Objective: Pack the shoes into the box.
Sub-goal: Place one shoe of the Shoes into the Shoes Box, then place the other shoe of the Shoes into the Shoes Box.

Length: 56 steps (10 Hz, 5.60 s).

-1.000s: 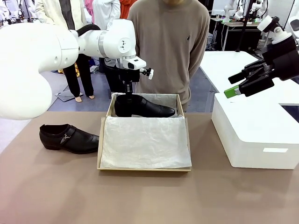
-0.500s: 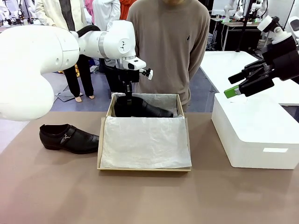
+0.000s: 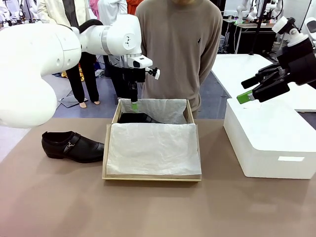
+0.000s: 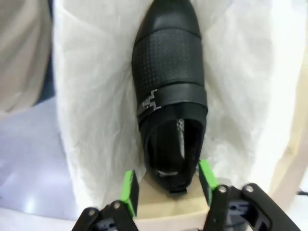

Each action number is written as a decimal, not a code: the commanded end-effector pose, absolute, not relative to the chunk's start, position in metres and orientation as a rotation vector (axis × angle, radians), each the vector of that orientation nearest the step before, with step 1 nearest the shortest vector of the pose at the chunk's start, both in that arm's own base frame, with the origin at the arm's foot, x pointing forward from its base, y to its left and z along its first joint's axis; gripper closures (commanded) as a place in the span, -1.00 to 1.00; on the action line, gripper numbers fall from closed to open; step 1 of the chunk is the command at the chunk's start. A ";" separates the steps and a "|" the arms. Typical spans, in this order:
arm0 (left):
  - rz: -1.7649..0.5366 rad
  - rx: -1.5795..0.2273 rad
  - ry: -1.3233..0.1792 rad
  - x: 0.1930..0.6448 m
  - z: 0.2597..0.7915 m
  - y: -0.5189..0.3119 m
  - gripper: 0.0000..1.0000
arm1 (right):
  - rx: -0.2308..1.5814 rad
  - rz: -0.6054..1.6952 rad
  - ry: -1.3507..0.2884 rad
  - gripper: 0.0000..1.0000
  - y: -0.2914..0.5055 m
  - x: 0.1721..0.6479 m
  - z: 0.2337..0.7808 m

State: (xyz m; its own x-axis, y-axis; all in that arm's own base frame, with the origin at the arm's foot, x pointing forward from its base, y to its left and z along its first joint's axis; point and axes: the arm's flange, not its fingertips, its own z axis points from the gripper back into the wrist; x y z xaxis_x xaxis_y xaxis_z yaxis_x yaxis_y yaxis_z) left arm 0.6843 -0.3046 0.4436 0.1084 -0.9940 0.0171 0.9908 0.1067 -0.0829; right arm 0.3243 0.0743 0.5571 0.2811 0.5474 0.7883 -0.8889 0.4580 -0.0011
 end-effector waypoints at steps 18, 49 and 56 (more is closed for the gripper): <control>-1.392 -0.082 -0.010 0.647 0.490 -0.246 -1.00 | 0.514 1.039 -0.833 -1.00 0.074 0.328 0.557; -1.542 -0.053 -0.086 0.560 0.495 -0.050 -1.00 | 0.514 1.039 -0.833 -1.00 0.074 0.328 0.557; -1.556 -0.023 -0.057 0.551 0.434 -0.028 -1.00 | 0.514 1.039 -0.833 -1.00 0.074 0.328 0.557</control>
